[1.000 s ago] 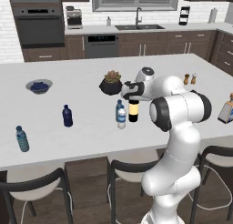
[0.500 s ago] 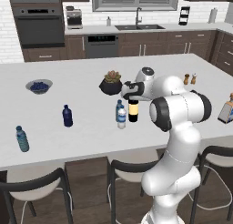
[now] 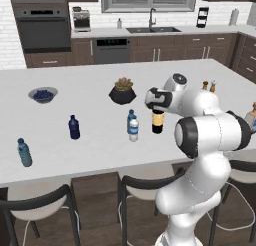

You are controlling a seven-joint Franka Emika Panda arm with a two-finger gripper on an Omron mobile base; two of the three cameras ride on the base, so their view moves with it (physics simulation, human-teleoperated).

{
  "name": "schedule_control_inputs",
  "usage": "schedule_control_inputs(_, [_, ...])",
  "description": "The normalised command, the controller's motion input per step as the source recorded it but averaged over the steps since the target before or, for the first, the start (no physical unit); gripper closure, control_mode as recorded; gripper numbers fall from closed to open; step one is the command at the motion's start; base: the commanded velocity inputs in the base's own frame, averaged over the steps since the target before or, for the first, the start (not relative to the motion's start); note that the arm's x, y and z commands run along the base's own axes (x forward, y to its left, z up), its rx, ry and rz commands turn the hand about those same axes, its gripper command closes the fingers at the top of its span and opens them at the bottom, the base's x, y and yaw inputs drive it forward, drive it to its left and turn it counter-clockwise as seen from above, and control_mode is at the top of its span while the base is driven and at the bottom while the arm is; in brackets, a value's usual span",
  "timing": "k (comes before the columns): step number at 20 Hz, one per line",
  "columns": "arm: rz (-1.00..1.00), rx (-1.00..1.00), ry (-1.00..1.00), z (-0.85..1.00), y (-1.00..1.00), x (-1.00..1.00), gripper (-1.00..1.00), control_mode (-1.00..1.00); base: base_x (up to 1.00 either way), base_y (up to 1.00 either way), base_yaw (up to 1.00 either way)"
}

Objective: Move the plastic bottles in the middle to the plastics group, and the glass bottles in the middle to the glass group.

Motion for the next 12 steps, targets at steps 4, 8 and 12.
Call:
schedule_control_inputs(4, [-0.07, 0.00, -0.20, 0.31, -0.42, -0.86, 1.00, -1.00, 0.00, 0.00, 0.00])
schedule_control_inputs(8, [-0.09, -0.01, -0.21, 0.07, -0.56, -0.97, 1.00, -1.00, 0.00, 0.00, 0.00])
schedule_control_inputs(12, [-0.18, -0.04, -0.15, 0.30, -0.69, -0.67, 1.00, -1.00, 0.00, 0.00, 0.00])
